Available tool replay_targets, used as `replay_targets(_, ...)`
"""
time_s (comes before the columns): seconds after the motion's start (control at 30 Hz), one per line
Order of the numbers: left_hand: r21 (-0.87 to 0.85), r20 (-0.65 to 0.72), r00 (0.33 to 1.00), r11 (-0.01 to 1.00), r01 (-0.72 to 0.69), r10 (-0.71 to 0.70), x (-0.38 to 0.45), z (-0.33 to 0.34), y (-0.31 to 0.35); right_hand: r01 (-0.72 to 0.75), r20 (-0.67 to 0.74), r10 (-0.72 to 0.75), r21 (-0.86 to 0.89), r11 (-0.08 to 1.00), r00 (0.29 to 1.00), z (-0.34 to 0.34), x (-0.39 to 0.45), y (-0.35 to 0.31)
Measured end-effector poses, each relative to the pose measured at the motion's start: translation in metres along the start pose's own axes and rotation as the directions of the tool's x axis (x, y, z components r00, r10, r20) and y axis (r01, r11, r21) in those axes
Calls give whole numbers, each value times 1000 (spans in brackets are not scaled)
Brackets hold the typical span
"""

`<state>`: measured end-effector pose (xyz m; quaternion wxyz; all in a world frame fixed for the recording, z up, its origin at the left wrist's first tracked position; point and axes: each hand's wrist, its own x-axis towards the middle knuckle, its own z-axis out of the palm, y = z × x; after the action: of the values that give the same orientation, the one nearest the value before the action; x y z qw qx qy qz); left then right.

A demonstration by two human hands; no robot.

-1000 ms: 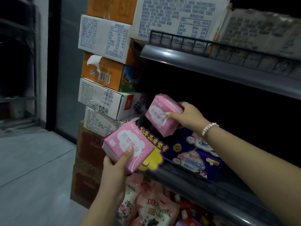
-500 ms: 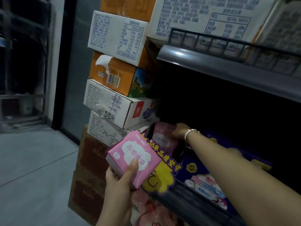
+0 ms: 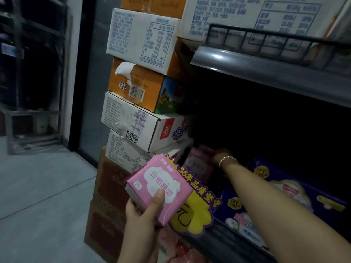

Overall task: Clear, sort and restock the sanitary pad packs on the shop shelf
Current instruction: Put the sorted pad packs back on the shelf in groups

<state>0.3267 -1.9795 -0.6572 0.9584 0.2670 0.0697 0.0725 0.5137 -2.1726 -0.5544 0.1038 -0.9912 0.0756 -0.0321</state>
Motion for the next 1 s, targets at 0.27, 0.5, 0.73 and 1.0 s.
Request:
replay_targets(0.27,-2,-8,1000,1000,-4,4,-2,-1,0,-44,-56,59,244,969,997,18,11,3)
replay_targets(0.5,-16,-13,1000,1000,-9,9,2,-3,1,-123,-195,224,426,896,955,39,32,12)
replay_targets(0.73,-44,6,1000,999,13,-12,-2,0,5,-190,-160,275,406,894,948,30,23,6)
replay_targets(1.0,-114,64,997,993,38,-31,-18,15,10,162,-118,-113,589,791,986,-20,-59,-31)
